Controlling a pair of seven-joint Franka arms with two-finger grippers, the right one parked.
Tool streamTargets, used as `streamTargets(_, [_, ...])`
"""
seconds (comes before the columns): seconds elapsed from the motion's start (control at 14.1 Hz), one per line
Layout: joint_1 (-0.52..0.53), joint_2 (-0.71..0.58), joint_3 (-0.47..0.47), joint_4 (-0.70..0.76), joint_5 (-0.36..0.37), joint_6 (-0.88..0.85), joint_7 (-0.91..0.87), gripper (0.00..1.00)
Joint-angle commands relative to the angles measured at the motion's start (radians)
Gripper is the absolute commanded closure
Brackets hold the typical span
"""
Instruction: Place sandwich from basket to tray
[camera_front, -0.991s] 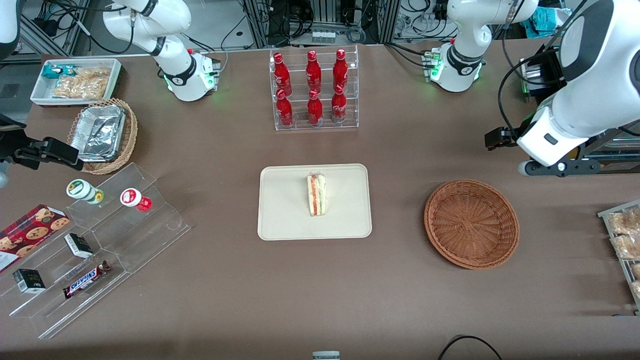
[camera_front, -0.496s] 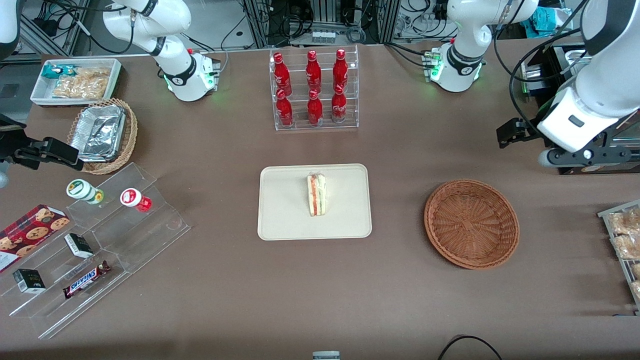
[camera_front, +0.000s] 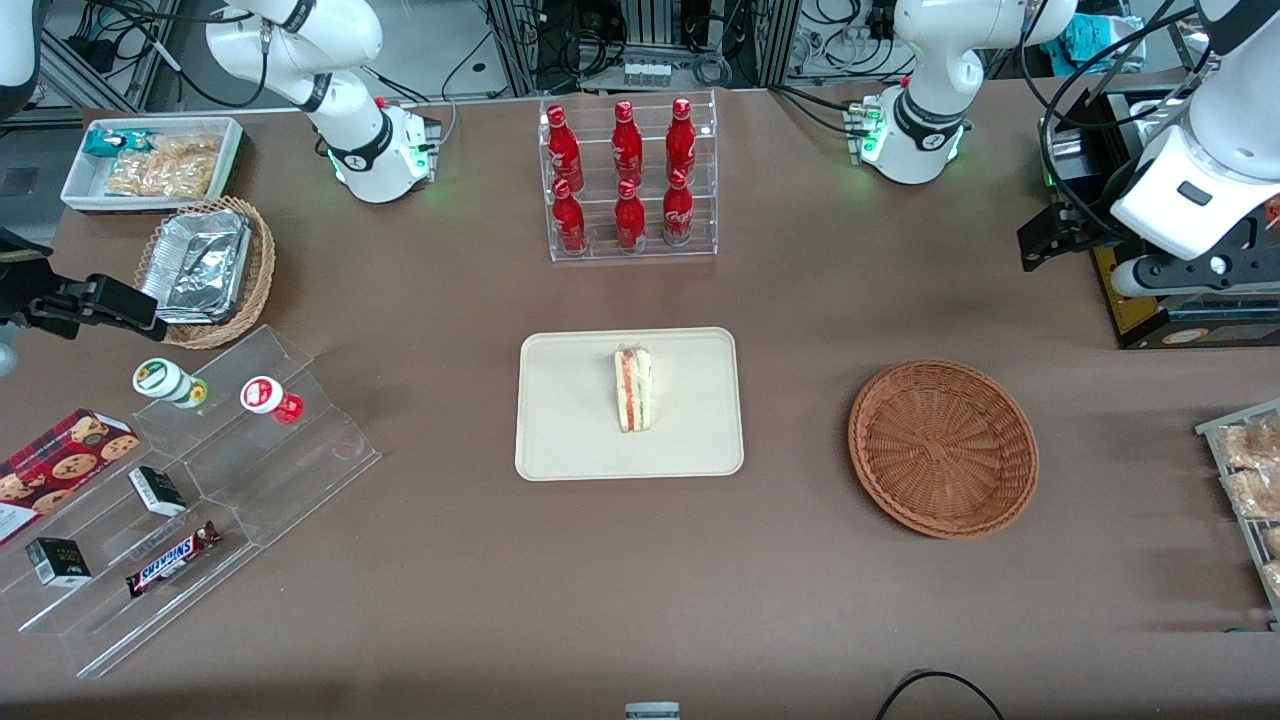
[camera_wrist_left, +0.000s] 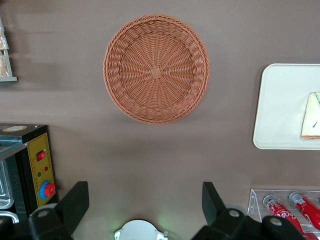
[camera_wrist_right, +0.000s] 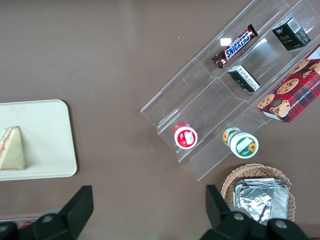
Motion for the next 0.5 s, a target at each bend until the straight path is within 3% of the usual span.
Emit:
streamTargets(0.0, [0.013, -0.023, 0.011, -0.023, -0.063, 0.016, 0.03, 0.0])
streamTargets(0.07, [0.032, -0.022, 0.024, -0.012, -0.086, 0.017, 0.071, 0.0])
streamTargets(0.42, [0.033, -0.017, 0.037, 0.004, -0.05, 0.02, 0.156, 0.0])
